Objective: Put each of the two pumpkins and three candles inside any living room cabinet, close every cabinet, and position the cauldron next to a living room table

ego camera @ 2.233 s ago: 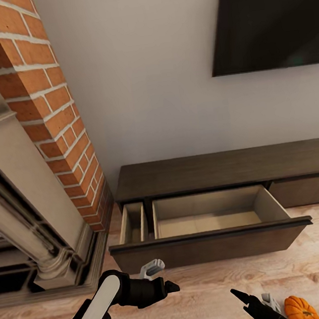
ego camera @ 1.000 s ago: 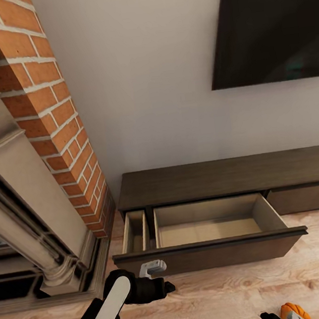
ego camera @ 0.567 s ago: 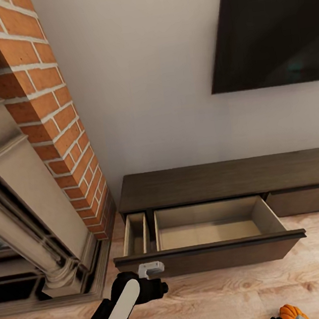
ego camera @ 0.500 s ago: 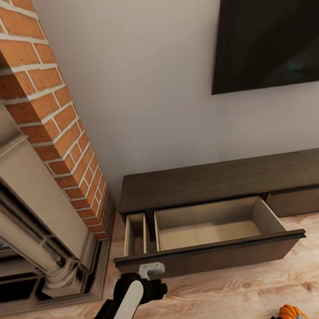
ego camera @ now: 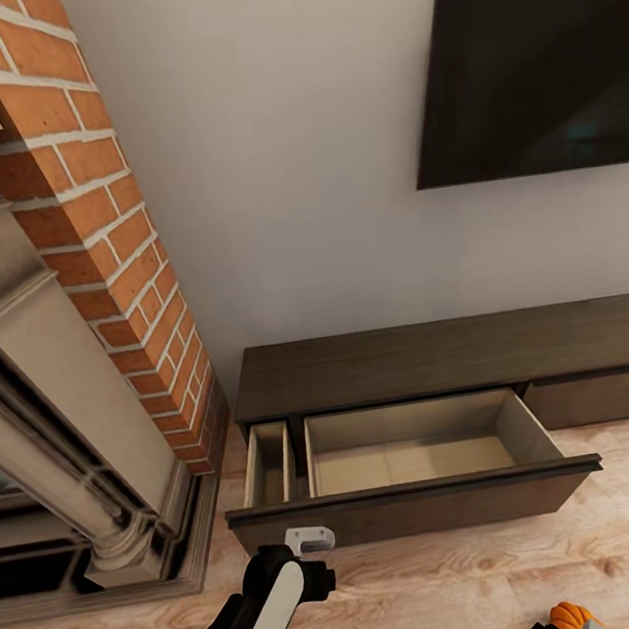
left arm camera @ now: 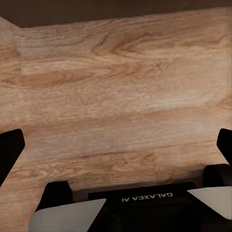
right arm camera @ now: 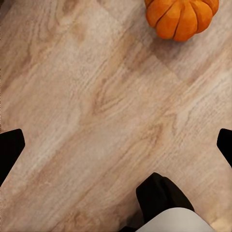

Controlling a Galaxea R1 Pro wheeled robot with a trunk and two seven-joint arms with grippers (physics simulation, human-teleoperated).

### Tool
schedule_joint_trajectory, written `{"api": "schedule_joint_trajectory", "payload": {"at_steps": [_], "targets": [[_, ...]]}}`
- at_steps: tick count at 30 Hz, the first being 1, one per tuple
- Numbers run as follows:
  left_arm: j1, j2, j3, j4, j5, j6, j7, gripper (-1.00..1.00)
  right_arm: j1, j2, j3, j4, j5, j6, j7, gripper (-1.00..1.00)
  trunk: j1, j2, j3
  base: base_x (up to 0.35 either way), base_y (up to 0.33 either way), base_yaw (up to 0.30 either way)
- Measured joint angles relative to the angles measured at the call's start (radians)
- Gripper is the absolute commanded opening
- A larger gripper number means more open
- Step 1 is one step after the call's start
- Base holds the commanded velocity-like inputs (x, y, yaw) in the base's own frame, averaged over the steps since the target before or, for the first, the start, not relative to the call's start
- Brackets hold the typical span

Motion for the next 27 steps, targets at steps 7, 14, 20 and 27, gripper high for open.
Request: {"api": "schedule_joint_trajectory", "payload": {"at_steps": [7,14,20,27], "targets": [[0.000,0.000,-0.001,0.001,0.001,0.000,0.000,1.00,0.000,0.000,0.000,0.000,-0.001,0.000,0.001,1.00,0.000,0.000,0.000,-0.027,0.000,-0.040],[0.000,-0.001,-0.002,0.001,-0.002,0.000,0.001,1.00,0.000,0.000,0.000,0.000,0.000,0.000,0.001,1.00,0.000,0.000,0.000,-0.184,-0.097,-0.245],[0.000,-0.001,-0.003,0.000,-0.005,0.000,0.003,1.00,0.000,0.000,0.000,0.000,0.000,0.000,0.001,1.00,0.001,0.000,0.000,-0.300,-0.099,-0.278],[0.000,-0.001,-0.003,0.000,-0.005,0.000,0.004,1.00,0.000,0.000,0.000,0.000,0.000,0.001,0.001,1.00,0.001,0.000,0.000,-0.301,-0.068,-0.280]]}}
